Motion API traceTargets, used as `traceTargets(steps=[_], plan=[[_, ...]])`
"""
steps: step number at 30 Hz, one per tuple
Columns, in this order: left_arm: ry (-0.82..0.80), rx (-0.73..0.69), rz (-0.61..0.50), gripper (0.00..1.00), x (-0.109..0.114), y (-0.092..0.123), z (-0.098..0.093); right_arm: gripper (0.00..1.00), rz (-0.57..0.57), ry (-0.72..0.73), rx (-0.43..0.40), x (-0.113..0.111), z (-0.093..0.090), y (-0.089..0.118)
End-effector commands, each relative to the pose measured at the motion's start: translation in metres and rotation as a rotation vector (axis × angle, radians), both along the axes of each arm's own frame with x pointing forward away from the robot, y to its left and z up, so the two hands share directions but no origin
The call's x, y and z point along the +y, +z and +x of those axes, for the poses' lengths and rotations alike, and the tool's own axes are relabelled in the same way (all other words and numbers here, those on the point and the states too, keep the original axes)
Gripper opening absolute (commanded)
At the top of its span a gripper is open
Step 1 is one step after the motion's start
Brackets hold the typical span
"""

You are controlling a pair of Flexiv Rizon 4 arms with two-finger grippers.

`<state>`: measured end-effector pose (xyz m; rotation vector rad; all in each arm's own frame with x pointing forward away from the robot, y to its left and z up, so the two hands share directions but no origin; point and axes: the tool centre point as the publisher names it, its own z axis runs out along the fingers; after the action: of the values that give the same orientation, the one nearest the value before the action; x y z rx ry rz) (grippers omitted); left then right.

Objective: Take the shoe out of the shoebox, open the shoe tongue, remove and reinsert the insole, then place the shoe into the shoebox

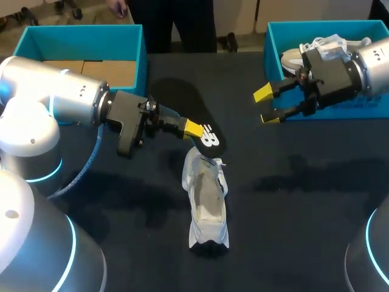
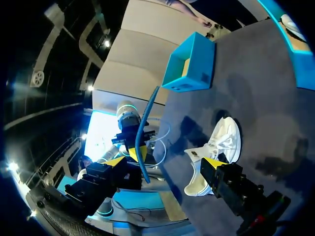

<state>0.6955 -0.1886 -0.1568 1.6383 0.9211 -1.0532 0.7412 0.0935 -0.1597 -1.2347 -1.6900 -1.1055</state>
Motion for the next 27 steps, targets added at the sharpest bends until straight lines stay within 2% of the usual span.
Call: traceTargets(steps=[1, 5, 11, 19, 27], plan=[[0.003, -0.016, 0.013, 0.0, -0.005, -0.004, -0.001, 1.0, -0.084, -0.028, 0.0, 0.005, 0.002, 0.003], [0.015, -0.013, 0.022, 0.0, -0.01, -0.01, 0.0, 1.0, -0.241, -0.067, -0.049, 0.01, 0.0, 0.023], [0.022, 0.0, 0.02, 0.0, -0.014, -0.012, 0.001, 1.0, -0.36, -0.07, -0.108, 0.018, -0.003, 0.033], [0.026, -0.012, 0.022, 0.0, -0.016, -0.013, 0.001, 1.0, -0.414, -0.047, -0.122, 0.02, -0.001, 0.034], [0.033, -0.039, 0.011, 0.0, -0.018, -0.012, 0.003, 1.0, -0.43, 0.022, -0.155, 0.034, -0.001, 0.036]])
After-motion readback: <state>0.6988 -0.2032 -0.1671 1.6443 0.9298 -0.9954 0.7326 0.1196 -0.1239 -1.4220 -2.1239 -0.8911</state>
